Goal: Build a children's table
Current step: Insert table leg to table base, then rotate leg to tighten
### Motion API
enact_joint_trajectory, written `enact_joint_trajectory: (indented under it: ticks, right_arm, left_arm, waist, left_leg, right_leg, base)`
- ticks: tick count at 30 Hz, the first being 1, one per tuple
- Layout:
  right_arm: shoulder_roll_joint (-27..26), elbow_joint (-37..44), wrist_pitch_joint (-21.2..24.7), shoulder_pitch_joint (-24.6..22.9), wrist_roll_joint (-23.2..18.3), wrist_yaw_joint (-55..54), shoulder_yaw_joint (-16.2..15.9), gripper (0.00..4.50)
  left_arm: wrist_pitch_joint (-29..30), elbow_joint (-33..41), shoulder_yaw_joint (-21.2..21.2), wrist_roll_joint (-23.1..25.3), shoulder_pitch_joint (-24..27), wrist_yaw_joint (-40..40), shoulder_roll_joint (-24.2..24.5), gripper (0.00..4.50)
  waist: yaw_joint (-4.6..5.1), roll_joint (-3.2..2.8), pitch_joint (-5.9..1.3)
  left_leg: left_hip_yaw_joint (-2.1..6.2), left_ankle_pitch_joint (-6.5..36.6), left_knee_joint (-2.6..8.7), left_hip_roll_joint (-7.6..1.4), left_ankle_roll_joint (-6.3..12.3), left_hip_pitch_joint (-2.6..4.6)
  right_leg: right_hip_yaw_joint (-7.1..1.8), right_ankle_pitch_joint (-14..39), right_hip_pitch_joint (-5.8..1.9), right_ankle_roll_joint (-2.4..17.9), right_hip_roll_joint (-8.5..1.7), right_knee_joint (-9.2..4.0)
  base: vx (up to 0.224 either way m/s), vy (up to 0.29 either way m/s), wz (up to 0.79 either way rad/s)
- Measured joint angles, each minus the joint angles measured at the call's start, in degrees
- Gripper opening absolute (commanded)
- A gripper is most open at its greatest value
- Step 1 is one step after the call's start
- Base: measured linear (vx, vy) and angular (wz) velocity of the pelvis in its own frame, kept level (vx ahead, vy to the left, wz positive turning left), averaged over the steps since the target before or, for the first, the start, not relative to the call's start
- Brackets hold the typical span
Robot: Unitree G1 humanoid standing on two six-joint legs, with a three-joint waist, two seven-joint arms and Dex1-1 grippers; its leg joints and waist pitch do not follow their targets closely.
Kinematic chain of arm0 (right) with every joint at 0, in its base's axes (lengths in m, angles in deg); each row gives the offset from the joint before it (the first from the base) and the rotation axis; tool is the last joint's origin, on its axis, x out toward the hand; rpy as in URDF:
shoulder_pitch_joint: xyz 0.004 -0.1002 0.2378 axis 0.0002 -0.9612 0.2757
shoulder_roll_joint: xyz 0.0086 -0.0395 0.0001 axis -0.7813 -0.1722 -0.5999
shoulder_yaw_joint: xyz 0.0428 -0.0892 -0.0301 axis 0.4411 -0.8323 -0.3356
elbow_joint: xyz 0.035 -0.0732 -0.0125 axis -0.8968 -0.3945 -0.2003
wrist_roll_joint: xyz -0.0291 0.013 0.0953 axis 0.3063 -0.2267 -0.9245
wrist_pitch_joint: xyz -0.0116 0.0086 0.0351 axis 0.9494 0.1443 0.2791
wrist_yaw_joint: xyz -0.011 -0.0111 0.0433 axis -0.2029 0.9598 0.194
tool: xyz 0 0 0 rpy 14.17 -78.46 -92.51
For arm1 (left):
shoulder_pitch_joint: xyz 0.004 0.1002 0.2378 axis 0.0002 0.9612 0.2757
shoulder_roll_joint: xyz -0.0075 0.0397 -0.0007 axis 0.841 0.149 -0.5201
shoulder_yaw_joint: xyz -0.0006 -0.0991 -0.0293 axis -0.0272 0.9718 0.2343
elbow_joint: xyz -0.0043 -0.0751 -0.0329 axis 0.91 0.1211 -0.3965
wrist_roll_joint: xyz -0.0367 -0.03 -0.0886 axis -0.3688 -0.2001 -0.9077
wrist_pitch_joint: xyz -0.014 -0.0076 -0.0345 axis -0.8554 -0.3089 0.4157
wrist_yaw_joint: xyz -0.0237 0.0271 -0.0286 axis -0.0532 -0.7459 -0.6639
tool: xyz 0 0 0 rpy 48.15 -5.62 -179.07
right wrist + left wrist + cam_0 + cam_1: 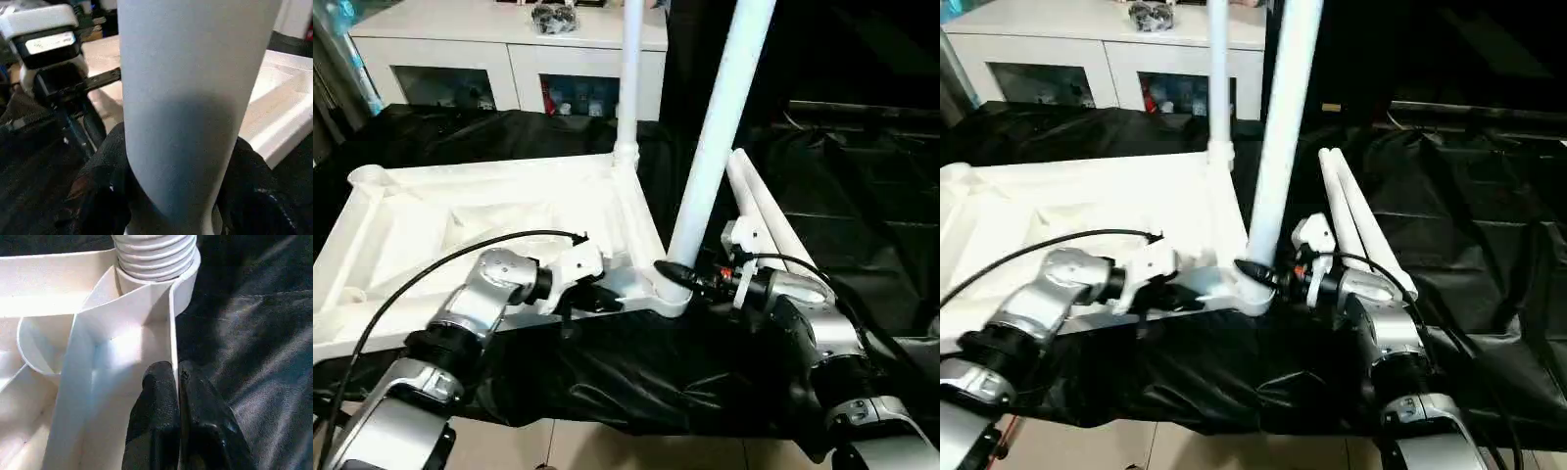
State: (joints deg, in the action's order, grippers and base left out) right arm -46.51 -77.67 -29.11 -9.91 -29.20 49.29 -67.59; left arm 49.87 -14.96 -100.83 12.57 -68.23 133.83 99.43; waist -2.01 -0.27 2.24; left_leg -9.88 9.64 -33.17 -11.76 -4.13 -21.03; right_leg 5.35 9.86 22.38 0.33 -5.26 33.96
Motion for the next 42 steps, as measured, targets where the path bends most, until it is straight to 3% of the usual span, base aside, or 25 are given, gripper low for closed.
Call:
enact_joint_trajectory:
  ticks: [7,11,15,21,30,36,42]
  right_arm:
    - [-1.0,-1.2,-0.7,0.0,-0.2,-1.2,1.4,1.90]
    - [-2.1,-1.5,2.1,-1.0,-3.2,-2.5,4.4,1.90]
    - [-2.1,-0.4,3.7,-2.3,-5.5,-2.7,5.3,1.90]
    - [-2.1,6.2,4.2,-8.4,-6.9,-4.0,6.9,1.90]
    - [-1.7,9.3,3.1,-9.6,-3.9,-7.9,4.9,1.90]
    - [-2.0,4.3,1.7,-5.0,-1.8,-8.4,3.1,1.90]
    - [-1.3,1.0,0.6,-1.3,1.8,-7.3,0.1,1.90]
  left_arm:
    - [-1.1,-1.4,0.1,0.6,-0.3,-1.1,-0.4,0.00]
    - [-1.1,-1.6,0.1,0.8,-0.4,-2.2,-0.8,0.00]
    - [-1.1,-1.5,0.1,0.8,-0.4,-1.9,-1.1,0.00]
    - [-1.4,-1.3,-0.1,1.1,-0.4,-1.5,-2.0,0.00]
    - [-1.9,-2.6,0.0,1.2,-0.7,-2.1,-2.4,0.00]
    - [-2.0,-3.2,0.2,1.9,-0.8,-2.9,-2.1,0.00]
    - [-2.2,-4.1,0.3,2.4,-1.2,-3.3,-1.6,0.00]
  waist:
    - [-0.12,0.28,-0.17]
    - [-0.21,0.38,-0.09]
    - [-0.37,0.37,-0.06]
    - [-1.46,-0.02,-0.17]
    - [-1.29,-0.27,-0.16]
    - [0.22,-0.37,-0.12]
    - [0.58,-0.08,-0.18]
  left_leg:
    - [-0.01,0.0,0.03,0.00,-0.01,0.04]
    - [-0.01,0.0,0.03,0.01,-0.01,0.01]
    - [-0.01,0.0,0.04,0.02,-0.01,0.00]
    - [-0.17,0.0,0.39,0.02,-0.01,0.01]
    - [-0.17,0.0,0.49,0.02,-0.01,0.11]
    - [-0.11,0.0,0.54,0.03,0.00,0.18]
    - [-0.02,0.0,0.53,0.07,0.00,0.51]
  right_leg:
    - [-0.02,0.2,-0.04,-0.2,0.00,0.01]
    - [-0.04,0.2,-0.05,-0.2,-0.01,-0.02]
    - [-0.06,0.2,-0.07,-0.2,-0.01,-0.06]
    - [-0.18,0.2,-0.09,-0.3,-0.01,-0.14]
    - [-0.16,0.3,-0.22,-0.5,-0.01,-0.29]
    - [-0.02,0.3,-0.41,-0.5,-0.01,-0.91]
    - [0.06,0.3,-0.45,-0.5,-0.04,-1.00]
  base:
    - [0.000,0.000,0.00]
    - [0.000,0.000,0.00]
    - [0.000,0.000,0.00]
    - [0.000,0.000,0.00]
    - [0.000,0.000,0.00]
    - [0.000,0.000,0.00]
    - [0.000,0.000,0.00]
